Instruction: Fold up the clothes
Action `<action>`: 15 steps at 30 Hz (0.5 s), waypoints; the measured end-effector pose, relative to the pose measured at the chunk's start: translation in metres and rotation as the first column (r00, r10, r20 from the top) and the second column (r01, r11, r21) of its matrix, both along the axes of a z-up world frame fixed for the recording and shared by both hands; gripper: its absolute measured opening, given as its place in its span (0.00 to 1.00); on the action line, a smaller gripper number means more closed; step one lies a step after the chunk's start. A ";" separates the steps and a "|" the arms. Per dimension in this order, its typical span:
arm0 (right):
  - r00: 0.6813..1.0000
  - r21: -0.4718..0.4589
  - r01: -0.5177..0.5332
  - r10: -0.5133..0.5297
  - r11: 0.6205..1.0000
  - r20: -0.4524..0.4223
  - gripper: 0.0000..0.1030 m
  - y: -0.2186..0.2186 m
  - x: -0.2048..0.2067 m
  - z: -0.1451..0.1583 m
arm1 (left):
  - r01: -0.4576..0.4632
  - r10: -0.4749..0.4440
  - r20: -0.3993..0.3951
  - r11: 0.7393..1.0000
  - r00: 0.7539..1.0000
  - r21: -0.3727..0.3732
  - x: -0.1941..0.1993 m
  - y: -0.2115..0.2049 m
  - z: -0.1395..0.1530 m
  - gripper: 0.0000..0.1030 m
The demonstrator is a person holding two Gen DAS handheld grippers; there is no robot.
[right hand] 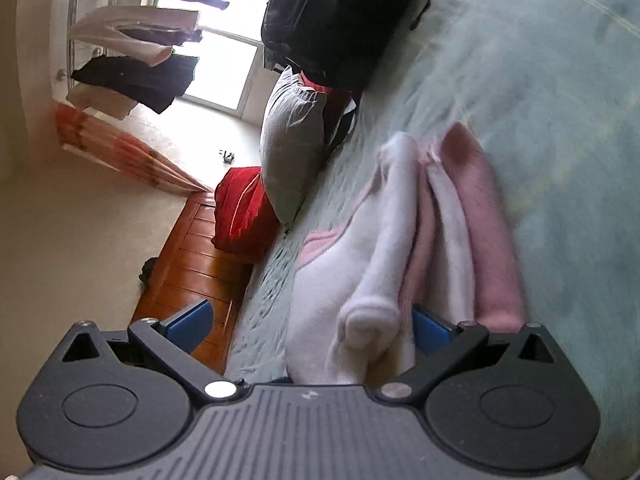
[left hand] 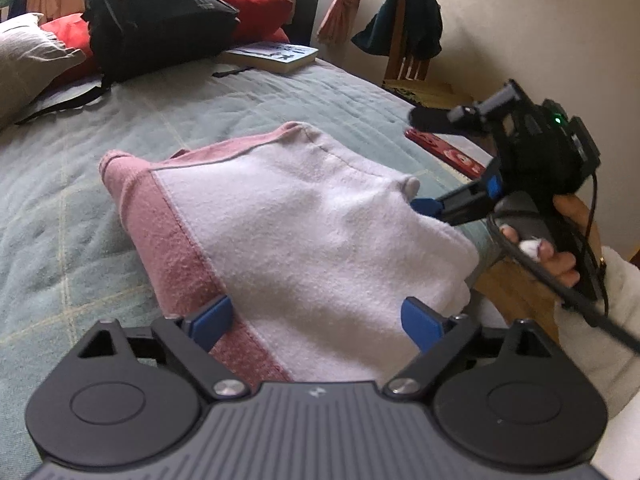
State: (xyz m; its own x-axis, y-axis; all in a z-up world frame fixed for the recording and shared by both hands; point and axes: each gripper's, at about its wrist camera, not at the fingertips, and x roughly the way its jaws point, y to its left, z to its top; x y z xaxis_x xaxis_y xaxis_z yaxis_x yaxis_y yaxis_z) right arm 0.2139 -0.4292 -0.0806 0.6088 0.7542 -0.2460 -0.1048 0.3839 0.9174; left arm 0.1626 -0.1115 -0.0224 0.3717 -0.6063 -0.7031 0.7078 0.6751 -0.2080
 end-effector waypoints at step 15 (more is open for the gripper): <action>0.999 0.034 -0.040 0.040 0.999 0.017 0.96 0.000 0.038 -0.036 | -0.074 0.074 0.010 0.997 0.997 0.002 0.006 0.014 0.000 0.89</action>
